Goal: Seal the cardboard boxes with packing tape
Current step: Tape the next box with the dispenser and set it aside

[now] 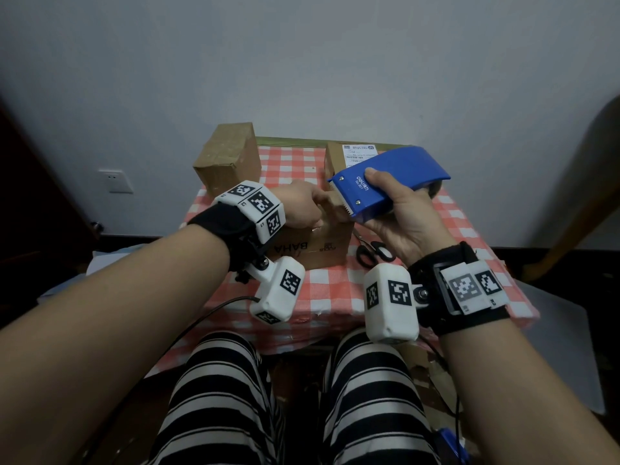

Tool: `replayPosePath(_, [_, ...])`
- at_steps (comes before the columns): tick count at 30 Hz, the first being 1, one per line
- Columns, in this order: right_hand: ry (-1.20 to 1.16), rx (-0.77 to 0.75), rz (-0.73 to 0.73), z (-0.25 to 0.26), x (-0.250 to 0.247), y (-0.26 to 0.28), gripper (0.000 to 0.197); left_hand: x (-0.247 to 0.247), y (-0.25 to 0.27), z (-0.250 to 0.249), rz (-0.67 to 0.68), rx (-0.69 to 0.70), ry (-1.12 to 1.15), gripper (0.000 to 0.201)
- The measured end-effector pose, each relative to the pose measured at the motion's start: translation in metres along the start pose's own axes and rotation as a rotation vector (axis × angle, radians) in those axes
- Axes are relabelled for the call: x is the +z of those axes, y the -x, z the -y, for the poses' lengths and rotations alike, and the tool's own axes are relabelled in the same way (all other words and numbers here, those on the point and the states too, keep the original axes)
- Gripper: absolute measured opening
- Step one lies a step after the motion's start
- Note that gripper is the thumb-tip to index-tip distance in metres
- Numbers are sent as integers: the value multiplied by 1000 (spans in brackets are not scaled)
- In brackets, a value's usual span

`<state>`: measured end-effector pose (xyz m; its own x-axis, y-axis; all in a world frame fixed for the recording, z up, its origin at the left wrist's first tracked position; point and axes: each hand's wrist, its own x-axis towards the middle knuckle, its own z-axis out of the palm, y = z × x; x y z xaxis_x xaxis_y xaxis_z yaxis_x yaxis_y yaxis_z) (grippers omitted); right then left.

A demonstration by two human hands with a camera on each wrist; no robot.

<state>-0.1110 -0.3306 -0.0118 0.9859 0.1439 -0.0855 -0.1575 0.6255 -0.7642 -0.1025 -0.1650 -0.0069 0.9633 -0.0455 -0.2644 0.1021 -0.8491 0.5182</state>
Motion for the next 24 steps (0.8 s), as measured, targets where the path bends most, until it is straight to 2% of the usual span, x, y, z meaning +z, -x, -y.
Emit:
replayPosePath(3, [2,2,3,2,0,3,54,-1,-2,-2,-6,-8,-15,53])
replayPosePath(10, [29,-7,-14,3,-6,4,53,-7,6,-16,3,2,-213,47])
replayPosePath(13, [29,-1,-31,1,-9,3,54,-10,9,-22,10,8,-283,39])
replayPosePath(17, [39,7,-37,0,-12,2,53,-11,13,-27,7,7,-337,44])
replayPosePath(24, [-1,18,-57,-5,-20,-3,61,-11,15,-29,33,12,-344,36])
